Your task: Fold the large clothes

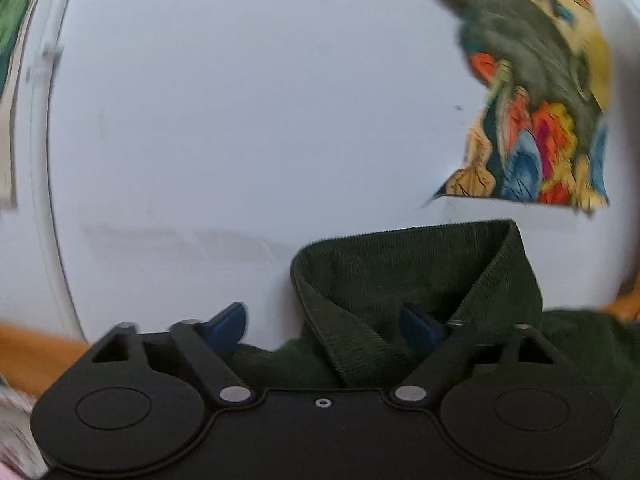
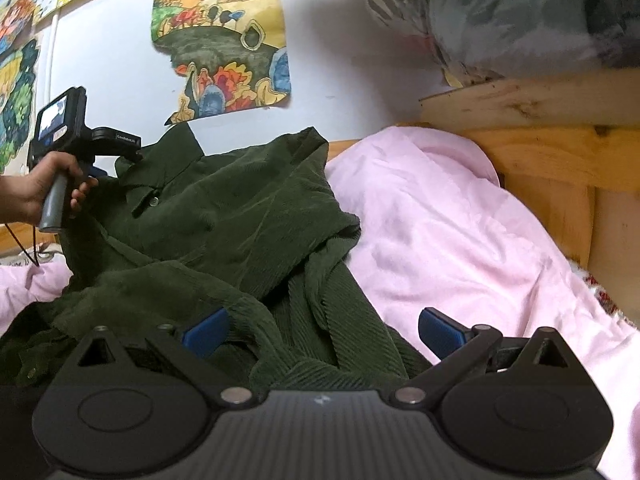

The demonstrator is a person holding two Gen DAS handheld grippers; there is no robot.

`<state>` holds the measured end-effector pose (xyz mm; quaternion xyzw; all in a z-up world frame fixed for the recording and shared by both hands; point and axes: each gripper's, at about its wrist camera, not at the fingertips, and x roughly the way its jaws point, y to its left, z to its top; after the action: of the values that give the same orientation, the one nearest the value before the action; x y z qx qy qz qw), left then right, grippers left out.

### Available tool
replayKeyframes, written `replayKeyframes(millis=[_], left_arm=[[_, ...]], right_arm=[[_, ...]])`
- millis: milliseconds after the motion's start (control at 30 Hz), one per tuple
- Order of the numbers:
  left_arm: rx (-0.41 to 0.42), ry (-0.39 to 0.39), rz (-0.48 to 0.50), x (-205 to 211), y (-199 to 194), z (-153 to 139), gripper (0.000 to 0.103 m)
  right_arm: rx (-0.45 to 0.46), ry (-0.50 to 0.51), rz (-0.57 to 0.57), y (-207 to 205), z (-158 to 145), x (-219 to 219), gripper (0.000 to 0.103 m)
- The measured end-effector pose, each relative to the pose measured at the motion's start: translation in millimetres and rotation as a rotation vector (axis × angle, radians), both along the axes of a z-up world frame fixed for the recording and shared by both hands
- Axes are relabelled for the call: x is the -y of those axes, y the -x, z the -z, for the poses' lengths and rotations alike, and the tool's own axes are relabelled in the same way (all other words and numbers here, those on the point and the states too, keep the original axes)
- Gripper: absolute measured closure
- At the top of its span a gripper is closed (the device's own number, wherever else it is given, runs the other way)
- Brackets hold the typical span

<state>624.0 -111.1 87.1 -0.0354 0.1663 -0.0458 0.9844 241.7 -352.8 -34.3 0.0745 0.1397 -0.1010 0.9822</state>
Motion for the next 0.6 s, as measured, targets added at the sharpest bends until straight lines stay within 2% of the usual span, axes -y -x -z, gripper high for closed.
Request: replayKeyframes(millis=[33,67,100,133,167,233,333,500,600], left_arm=[[-0.015,0.031,-0.001,-1,-3,1,0.039],[-0.034,0.059,-0.011,-1,-5,3,0.062],[-0.040,0.082,-0.011,-2,-5,3,0.074],[-0.034,0.104,-0.012,-3,-2,3,0.078],[-0.027,0.116,-0.021,-4,1,2,0.093],[-0.012,0.136,-0.022,-4,11,0,0.097],[0.058,0.129,0.016,-1,41,-8,0.098],[0.153,0.096,0.140,0,128,-20,0.098],[0.152,0.077,0.200,-2,185,-11,0.099]], right_arm=[[0.003,-0.001,0.001,0,0,0,0.000],[0.007,-0.004,0.002,1,-1,1,0.000],[0.012,-0.009,0.002,2,-2,1,0.000],[0.016,-0.015,0.002,2,-2,2,0.000],[0.018,-0.022,0.000,3,-3,2,0.000],[0.025,-0.029,-0.005,5,-5,2,0.000],[0.041,-0.026,-0.014,11,-10,-1,0.000],[0.074,-0.014,-0.033,24,-21,-6,0.000],[0.101,-0.007,-0.051,33,-28,-11,0.000]])
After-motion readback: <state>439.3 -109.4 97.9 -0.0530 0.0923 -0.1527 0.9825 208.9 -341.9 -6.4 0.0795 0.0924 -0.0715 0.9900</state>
